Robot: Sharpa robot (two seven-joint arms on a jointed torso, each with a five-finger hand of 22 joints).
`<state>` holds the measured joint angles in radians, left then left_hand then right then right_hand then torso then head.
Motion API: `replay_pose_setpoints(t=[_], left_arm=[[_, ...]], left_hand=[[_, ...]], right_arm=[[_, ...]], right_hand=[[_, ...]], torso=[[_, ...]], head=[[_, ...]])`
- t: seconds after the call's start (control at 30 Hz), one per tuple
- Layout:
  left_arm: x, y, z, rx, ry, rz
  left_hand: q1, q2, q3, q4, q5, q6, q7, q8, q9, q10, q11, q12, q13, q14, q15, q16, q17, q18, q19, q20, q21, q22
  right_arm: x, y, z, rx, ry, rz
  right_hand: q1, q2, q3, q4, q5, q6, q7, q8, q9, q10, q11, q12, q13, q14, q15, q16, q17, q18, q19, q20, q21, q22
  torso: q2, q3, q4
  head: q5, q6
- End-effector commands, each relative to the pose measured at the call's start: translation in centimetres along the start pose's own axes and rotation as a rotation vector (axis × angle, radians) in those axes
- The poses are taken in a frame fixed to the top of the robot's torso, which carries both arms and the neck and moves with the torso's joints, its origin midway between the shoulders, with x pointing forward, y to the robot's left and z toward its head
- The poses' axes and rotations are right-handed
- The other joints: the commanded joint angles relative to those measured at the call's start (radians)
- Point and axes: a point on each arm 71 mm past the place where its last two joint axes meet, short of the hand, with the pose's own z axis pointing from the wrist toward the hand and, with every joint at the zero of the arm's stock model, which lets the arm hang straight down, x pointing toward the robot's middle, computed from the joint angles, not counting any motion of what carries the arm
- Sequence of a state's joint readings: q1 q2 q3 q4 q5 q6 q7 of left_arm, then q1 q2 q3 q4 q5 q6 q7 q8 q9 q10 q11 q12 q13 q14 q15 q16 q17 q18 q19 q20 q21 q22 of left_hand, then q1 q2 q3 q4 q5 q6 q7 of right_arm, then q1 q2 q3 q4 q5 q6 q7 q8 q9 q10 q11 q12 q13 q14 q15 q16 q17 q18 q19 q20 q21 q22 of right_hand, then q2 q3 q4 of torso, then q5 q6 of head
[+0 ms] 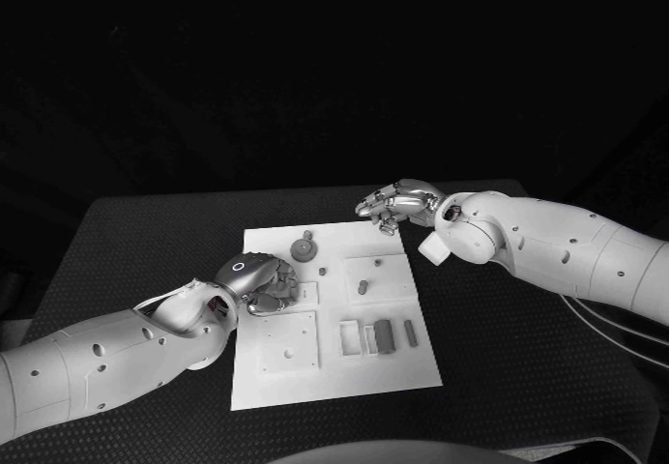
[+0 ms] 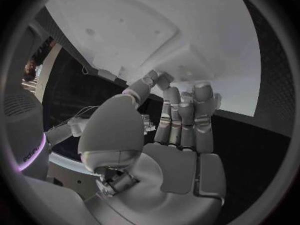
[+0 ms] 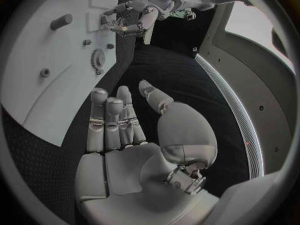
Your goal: Assemble the parts on the task board
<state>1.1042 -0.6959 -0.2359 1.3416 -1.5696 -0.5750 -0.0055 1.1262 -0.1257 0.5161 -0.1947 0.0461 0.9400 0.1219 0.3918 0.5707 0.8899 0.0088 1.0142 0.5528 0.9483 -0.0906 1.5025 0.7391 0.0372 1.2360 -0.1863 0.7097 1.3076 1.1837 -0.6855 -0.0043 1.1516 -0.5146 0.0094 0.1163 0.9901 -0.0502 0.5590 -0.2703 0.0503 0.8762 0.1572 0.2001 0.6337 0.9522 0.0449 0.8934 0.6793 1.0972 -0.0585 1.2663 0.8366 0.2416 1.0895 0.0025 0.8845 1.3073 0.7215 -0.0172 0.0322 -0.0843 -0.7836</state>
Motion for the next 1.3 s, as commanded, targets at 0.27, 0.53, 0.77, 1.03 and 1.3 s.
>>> replay_pose_setpoints(t=[0.27, 0.53, 0.77, 1.03, 1.3], left_arm=[[0.16, 0.08, -0.07, -0.011, 0.018, -0.007], [0.26, 0.25, -0.15, -0.021, 0.035, -0.006], [0.36, 0.47, -0.28, -0.038, 0.054, -0.013], [0.43, 0.75, -0.36, -0.063, 0.066, -0.031], [0.53, 0.69, -0.30, -0.072, 0.076, -0.043]], left_hand=[[0.027, 0.056, 0.008, -0.017, 0.003, 0.001, -0.001, -0.007, -0.005, -0.002, 0.008, 0.007, -0.002, 0.003, 0.001, 0.005, 0.000, 0.083, -0.010, 0.000, 0.001, 0.021], [0.041, 0.038, 0.066, 0.007, 0.002, 0.012, -0.002, -0.008, -0.012, -0.001, 0.008, 0.010, -0.003, 0.003, 0.001, 0.008, 0.001, 0.081, -0.010, 0.002, 0.000, 0.020], [0.038, 0.031, 0.068, 0.010, 0.002, 0.014, -0.002, -0.007, -0.012, -0.001, 0.008, 0.011, -0.003, 0.003, 0.001, 0.009, 0.001, 0.081, -0.010, 0.001, 0.002, 0.020], [0.032, 0.027, 0.070, 0.017, 0.002, 0.014, -0.002, -0.007, -0.013, -0.001, 0.008, 0.013, -0.003, 0.003, 0.001, 0.011, 0.002, 0.080, -0.009, 0.001, 0.003, 0.021], [0.025, 0.030, 0.071, 0.026, 0.002, 0.015, -0.003, -0.007, -0.014, 0.001, 0.007, 0.016, -0.002, 0.004, 0.000, 0.013, 0.002, 0.081, -0.007, 0.000, 0.005, 0.021]], right_arm=[[0.14, 0.06, 0.00, -0.009, 0.011, 0.000], [0.15, 0.07, 0.00, -0.009, 0.011, 0.000], [0.10, 0.05, -0.01, -0.008, 0.009, 0.000], [0.13, 0.06, -0.01, -0.009, 0.010, 0.000], [0.12, 0.05, -0.01, -0.009, 0.010, 0.000]], right_hand=[[-0.014, -0.001, -0.002, 0.007, 0.004, -0.001, 0.004, -0.006, -0.002, -0.003, 0.006, 0.005, -0.001, -0.004, 0.001, -0.004, -0.002, 0.020, 0.003, -0.004, -0.006, 0.015], [-0.015, -0.002, -0.002, 0.007, 0.004, -0.001, 0.004, -0.006, -0.002, -0.003, 0.006, 0.005, -0.002, -0.004, 0.001, -0.004, -0.002, 0.020, 0.003, -0.004, -0.006, 0.015], [-0.015, -0.002, -0.002, 0.008, 0.004, -0.001, 0.004, -0.006, -0.002, -0.003, 0.006, 0.005, -0.002, -0.004, 0.001, -0.004, -0.002, 0.020, 0.003, -0.004, -0.006, 0.015], [-0.016, -0.002, -0.002, 0.008, 0.004, -0.001, 0.004, -0.006, -0.002, -0.003, 0.006, 0.005, -0.002, -0.004, 0.001, -0.004, -0.002, 0.020, 0.003, -0.004, -0.006, 0.015], [-0.016, -0.003, -0.002, 0.009, 0.004, -0.001, 0.004, -0.006, -0.002, -0.003, 0.006, 0.006, -0.002, -0.004, 0.001, -0.004, -0.002, 0.020, 0.003, -0.004, -0.006, 0.015]], torso=[[0.000, -0.0002, 0.0003], [0.000, -0.0004, 0.0006], [0.000, -0.0005, 0.0002], [0.000, -0.0001, 0.0003], [0.000, -0.0001, 0.0000]], head=[[0.000, 0.000], [0.001, -0.001], [0.001, -0.002], [0.001, -0.002], [0.000, -0.002]])
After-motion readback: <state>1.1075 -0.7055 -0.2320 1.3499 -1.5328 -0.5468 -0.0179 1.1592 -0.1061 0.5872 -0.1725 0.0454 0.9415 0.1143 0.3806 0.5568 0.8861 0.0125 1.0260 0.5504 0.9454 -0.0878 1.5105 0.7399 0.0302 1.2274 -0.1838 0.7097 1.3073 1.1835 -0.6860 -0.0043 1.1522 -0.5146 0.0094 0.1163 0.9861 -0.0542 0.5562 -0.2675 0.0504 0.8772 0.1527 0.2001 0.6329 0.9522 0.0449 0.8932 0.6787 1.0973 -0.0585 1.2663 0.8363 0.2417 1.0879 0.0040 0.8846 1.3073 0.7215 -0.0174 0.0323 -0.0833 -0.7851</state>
